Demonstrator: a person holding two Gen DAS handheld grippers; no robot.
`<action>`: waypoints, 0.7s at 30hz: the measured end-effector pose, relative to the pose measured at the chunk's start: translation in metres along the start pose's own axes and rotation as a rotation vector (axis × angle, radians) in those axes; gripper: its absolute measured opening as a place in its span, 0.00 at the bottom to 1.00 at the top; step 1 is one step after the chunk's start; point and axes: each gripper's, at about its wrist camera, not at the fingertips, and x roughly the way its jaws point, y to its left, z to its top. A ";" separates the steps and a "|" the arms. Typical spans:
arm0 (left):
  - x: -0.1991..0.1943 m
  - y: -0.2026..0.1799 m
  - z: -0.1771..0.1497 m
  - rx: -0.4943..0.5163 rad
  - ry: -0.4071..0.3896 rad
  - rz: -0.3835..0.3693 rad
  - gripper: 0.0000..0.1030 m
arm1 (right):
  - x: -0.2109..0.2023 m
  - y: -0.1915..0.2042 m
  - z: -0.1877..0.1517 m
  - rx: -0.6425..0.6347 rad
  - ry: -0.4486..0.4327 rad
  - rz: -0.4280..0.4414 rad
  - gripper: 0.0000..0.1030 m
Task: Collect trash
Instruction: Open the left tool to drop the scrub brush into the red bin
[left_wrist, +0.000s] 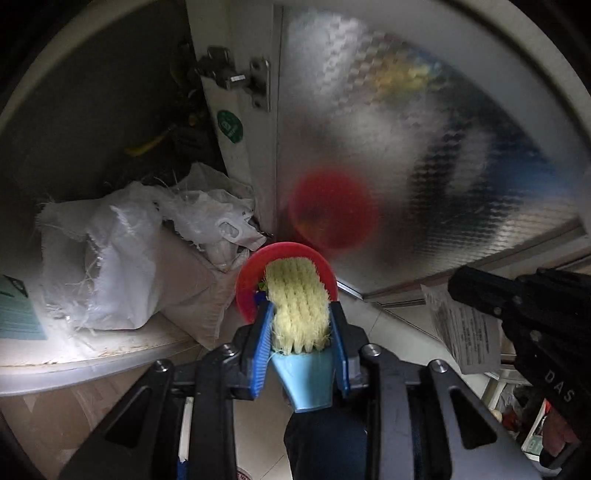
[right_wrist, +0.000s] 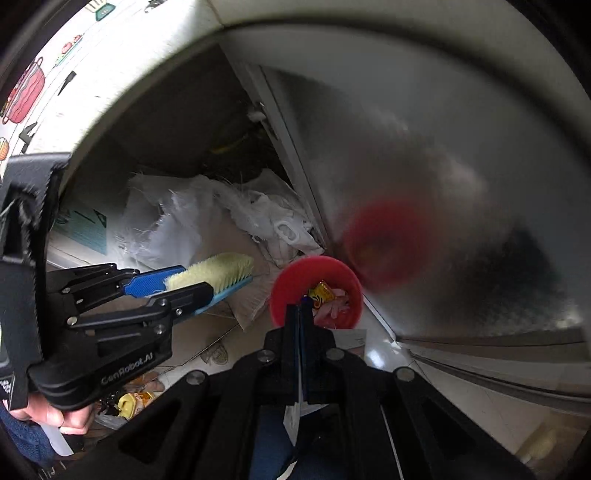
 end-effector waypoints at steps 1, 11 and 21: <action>0.006 0.000 0.001 -0.001 0.000 0.000 0.28 | 0.004 -0.002 -0.001 0.003 0.001 0.000 0.00; 0.030 -0.002 0.007 0.009 0.002 0.005 0.39 | 0.030 -0.012 -0.005 0.000 0.004 -0.001 0.00; 0.000 0.013 -0.008 -0.072 0.023 0.032 0.39 | 0.024 -0.001 0.006 -0.049 0.040 0.032 0.00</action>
